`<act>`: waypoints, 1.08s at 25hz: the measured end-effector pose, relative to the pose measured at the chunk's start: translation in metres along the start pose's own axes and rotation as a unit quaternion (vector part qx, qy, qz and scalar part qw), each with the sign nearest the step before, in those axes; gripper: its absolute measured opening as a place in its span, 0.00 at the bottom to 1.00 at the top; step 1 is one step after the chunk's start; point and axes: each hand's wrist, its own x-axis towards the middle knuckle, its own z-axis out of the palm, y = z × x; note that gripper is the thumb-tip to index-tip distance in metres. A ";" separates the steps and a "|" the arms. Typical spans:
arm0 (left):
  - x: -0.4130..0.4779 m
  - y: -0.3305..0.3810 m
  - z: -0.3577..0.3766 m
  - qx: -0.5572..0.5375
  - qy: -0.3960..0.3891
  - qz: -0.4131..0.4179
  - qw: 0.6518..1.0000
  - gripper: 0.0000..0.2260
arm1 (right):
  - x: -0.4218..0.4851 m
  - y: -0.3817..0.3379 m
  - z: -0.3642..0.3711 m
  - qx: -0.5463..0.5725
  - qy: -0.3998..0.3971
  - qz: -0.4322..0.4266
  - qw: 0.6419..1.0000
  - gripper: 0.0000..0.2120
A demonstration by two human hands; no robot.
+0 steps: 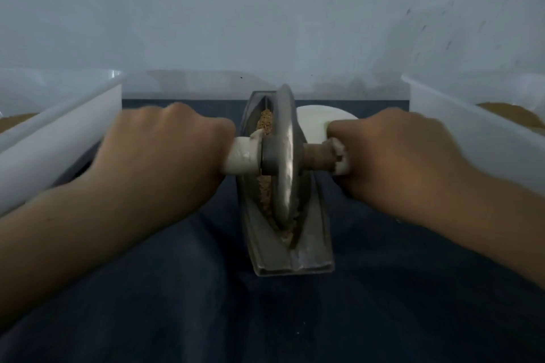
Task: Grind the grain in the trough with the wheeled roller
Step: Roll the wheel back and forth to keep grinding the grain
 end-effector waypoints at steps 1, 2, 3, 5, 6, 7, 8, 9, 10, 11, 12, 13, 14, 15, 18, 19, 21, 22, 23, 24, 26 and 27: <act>-0.004 -0.002 -0.003 -0.004 -0.001 0.008 1.000 0.15 | -0.005 0.002 -0.003 0.016 0.003 -0.008 1.000 0.07; -0.004 -0.002 -0.001 0.006 -0.021 0.001 1.000 0.15 | -0.004 0.004 -0.002 0.015 -0.007 -0.007 1.000 0.07; 0.000 0.001 0.006 0.018 -0.044 -0.014 0.999 0.16 | 0.002 0.003 0.004 -0.001 -0.036 0.010 0.999 0.11; 0.019 0.010 0.026 0.042 -0.045 -0.041 0.997 0.14 | 0.025 -0.001 0.027 -0.049 -0.087 0.064 0.993 0.15; 0.034 0.013 0.037 0.031 -0.040 -0.064 0.997 0.09 | 0.042 -0.002 0.041 -0.050 -0.088 0.092 0.991 0.13; 0.048 0.013 0.046 0.016 -0.044 -0.083 0.995 0.03 | 0.058 -0.003 0.049 -0.046 -0.098 0.110 0.988 0.08; 0.060 0.012 0.051 0.008 -0.056 -0.096 0.994 0.01 | 0.070 -0.003 0.053 -0.039 -0.107 0.118 0.987 0.03; 0.066 0.010 0.053 0.002 -0.070 -0.103 0.992 0.03 | 0.077 -0.003 0.054 -0.034 -0.115 0.116 0.986 0.02; 0.065 0.010 0.053 0.002 -0.075 -0.104 0.992 0.02 | 0.078 -0.003 0.052 -0.031 -0.120 0.113 0.986 0.03; 0.058 0.010 0.048 0.002 -0.074 -0.097 0.993 0.01 | 0.071 -0.003 0.046 -0.028 -0.128 0.106 0.986 0.02; 0.045 0.011 0.041 0.002 -0.064 -0.084 0.994 0.06 | 0.058 -0.003 0.039 -0.024 -0.127 0.092 0.987 0.05; 0.029 0.011 0.033 0.003 -0.042 -0.062 0.997 0.11 | 0.042 -0.003 0.030 -0.025 -0.115 0.071 0.990 0.09; 0.015 0.010 0.022 0.007 -0.021 -0.040 0.999 0.15 | 0.026 -0.004 0.020 -0.030 -0.086 0.052 0.995 0.13; 0.004 0.006 0.011 0.003 -0.006 -0.022 1.000 0.17 | 0.012 -0.004 0.007 -0.034 -0.059 0.038 0.997 0.14; -0.005 0.001 -0.005 -0.003 0.003 0.000 1.000 0.20 | -0.008 0.001 -0.007 0.001 -0.032 0.019 0.999 0.10; 0.002 0.003 -0.001 0.009 -0.010 -0.010 1.000 0.21 | -0.005 0.002 -0.003 -0.002 -0.052 0.029 0.998 0.10; 0.016 0.010 0.019 0.035 -0.045 -0.042 0.998 0.18 | 0.015 -0.002 0.018 -0.042 -0.090 0.060 0.993 0.13; 0.029 0.012 0.033 0.028 -0.047 -0.054 0.997 0.12 | 0.031 -0.003 0.032 -0.052 -0.088 0.081 0.991 0.12; 0.044 0.012 0.043 0.016 -0.057 -0.075 0.995 0.05 | 0.048 -0.003 0.043 -0.054 -0.089 0.099 0.990 0.08; 0.056 0.010 0.050 -0.001 -0.077 -0.096 0.992 0.01 | 0.063 -0.004 0.050 -0.049 -0.094 0.108 0.989 0.04; 0.067 0.007 0.052 -0.025 -0.112 -0.114 0.987 0.04 | 0.079 -0.004 0.053 -0.044 -0.098 0.106 0.989 0.02; 0.064 0.008 0.049 -0.025 -0.107 -0.106 0.988 0.03 | 0.077 -0.004 0.049 -0.043 -0.104 0.102 0.988 0.04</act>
